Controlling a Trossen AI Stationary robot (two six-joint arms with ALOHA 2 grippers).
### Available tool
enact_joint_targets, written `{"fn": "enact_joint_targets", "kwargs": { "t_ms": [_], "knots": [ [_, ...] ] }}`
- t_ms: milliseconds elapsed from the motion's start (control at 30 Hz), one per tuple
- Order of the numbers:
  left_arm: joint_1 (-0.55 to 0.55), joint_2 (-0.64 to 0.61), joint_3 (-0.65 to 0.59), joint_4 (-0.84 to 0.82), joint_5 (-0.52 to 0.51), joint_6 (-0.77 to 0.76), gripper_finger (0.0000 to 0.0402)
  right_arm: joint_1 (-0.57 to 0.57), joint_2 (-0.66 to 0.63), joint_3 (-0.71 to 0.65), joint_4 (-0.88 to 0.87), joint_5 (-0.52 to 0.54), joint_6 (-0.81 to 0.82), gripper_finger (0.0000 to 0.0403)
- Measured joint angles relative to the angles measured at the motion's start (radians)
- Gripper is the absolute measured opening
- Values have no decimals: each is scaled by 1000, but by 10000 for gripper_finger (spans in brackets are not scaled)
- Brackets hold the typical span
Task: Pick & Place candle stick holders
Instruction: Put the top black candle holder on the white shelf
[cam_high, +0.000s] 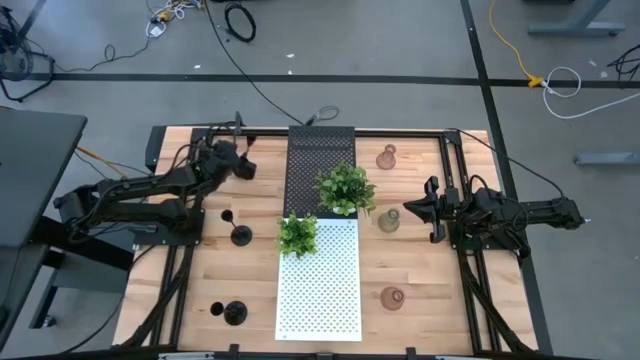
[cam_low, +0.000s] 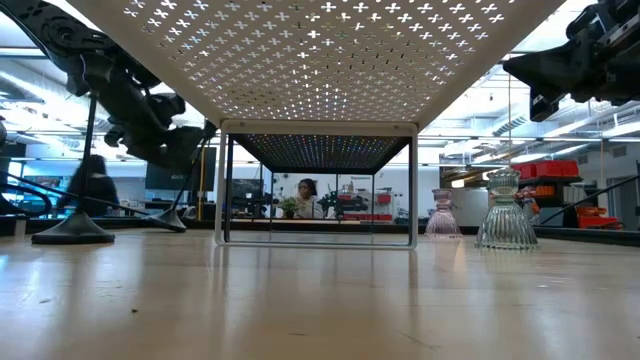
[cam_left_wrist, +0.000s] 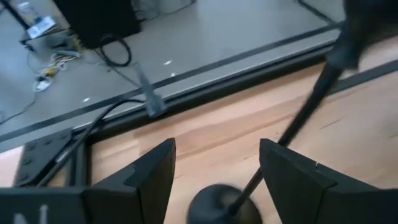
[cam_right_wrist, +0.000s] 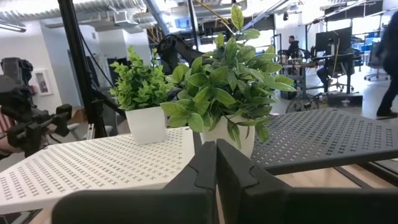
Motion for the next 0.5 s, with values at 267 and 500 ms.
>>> {"fn": "enact_joint_targets", "kwargs": {
  "t_ms": [267,500],
  "knots": [
    [0,0,0,-9,52,-1,183,0,0,0,-13,-1,4,9],
    [0,0,0,-104,60,22,177,0,0,0,-13,-1,6,9]
  ]
}}
